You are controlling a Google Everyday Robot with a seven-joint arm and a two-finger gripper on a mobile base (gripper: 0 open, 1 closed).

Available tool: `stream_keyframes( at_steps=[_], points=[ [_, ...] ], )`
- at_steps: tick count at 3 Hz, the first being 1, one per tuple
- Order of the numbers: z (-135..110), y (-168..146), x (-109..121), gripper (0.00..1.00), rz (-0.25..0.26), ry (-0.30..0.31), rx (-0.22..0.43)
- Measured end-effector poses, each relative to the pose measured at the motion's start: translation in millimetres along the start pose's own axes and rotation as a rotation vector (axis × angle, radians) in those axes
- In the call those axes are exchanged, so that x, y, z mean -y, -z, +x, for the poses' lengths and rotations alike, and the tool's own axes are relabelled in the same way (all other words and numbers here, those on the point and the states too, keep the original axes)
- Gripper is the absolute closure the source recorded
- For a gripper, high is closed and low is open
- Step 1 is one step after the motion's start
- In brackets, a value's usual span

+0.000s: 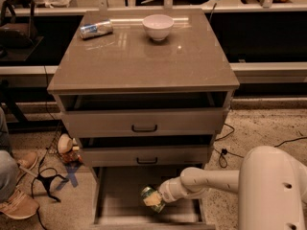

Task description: Place green can into bottom drawer

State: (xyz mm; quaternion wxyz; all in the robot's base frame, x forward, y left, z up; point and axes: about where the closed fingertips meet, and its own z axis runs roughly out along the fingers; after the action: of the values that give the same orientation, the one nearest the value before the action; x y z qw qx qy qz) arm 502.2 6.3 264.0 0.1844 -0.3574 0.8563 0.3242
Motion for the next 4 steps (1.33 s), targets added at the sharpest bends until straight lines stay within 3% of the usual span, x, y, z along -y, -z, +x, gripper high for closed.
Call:
stream_keyframes(
  at_steps=[3,4],
  points=[
    [7,-42,24,1.00,0.041,-0.041,-0.013],
    [8,-48,28,0.82,0.054,-0.050,-0.020]
  ],
)
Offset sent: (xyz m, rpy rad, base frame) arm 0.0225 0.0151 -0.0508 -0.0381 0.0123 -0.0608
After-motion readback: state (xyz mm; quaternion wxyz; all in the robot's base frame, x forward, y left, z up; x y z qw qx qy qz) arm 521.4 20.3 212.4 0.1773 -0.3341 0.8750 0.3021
